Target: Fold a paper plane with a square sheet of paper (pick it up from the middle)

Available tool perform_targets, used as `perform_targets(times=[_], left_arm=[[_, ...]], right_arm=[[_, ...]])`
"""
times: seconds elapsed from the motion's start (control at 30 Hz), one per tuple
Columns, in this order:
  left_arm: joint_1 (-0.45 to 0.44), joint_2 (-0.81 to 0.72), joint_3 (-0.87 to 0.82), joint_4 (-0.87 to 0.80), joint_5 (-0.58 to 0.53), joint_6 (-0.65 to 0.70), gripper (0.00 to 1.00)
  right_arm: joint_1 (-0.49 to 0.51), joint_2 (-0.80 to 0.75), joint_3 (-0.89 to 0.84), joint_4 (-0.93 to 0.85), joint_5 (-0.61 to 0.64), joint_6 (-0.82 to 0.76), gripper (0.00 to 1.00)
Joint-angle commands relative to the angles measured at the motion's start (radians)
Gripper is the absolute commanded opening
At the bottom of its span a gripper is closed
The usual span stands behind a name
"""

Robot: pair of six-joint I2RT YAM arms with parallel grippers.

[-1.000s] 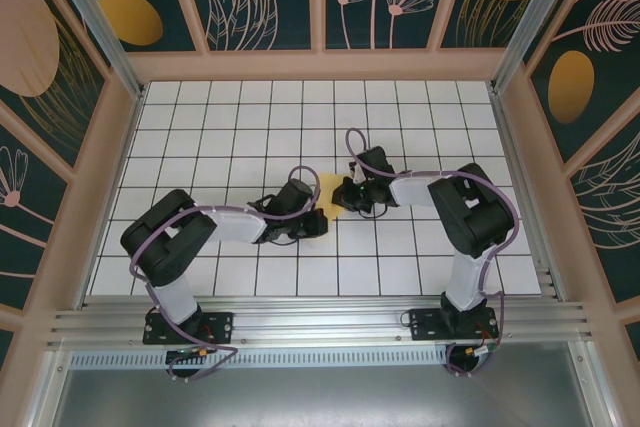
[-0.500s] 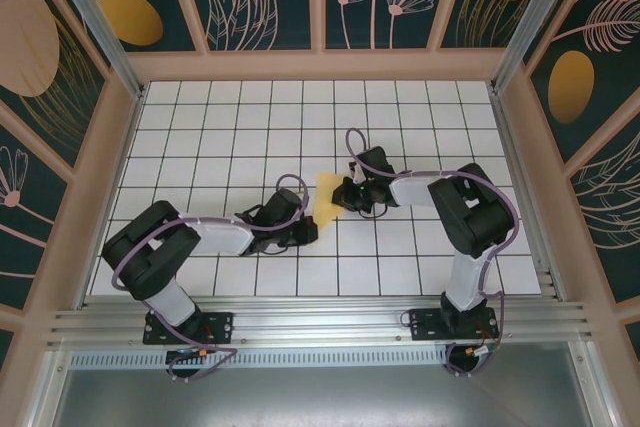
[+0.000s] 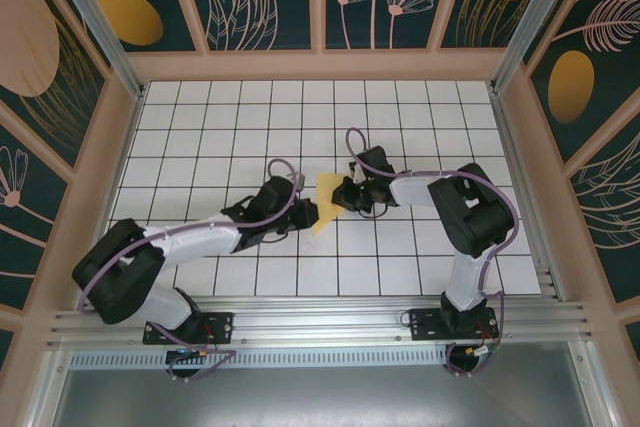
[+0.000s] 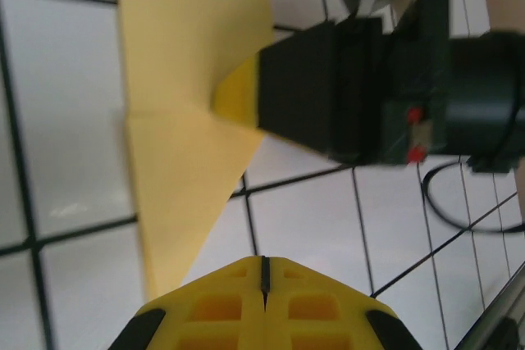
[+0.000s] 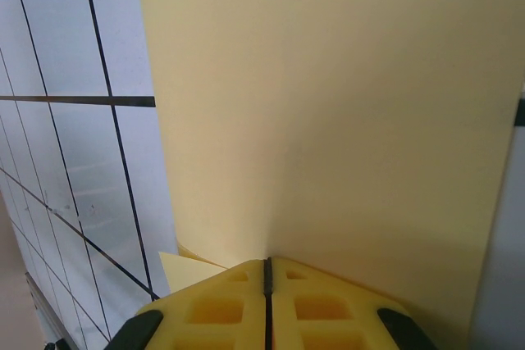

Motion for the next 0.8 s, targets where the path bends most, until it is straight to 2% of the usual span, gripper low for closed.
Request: perform_targets(times=[0.0, 0.27, 0.6, 0.77], left_arm=[[0.007, 0.113, 0.09, -0.031, -0.038, 0.04, 0.0], [0.008, 0.281, 0.108, -0.024, -0.029, 0.028, 0.0], [0.007, 0.325, 0.08, -0.077, -0.066, 0.071, 0.0], [0.008, 0.318, 0.07, -0.093, -0.076, 0.094, 0.0]], right_arm=[[0.001, 0.0, 0.011, -0.061, 0.036, 0.011, 0.1], [0.006, -0.056, 0.026, -0.065, 0.01, 0.017, 0.12], [0.052, -0.076, -0.023, -0.03, -0.037, 0.033, 0.12], [0.043, -0.043, -0.041, -0.043, 0.006, 0.02, 0.11]])
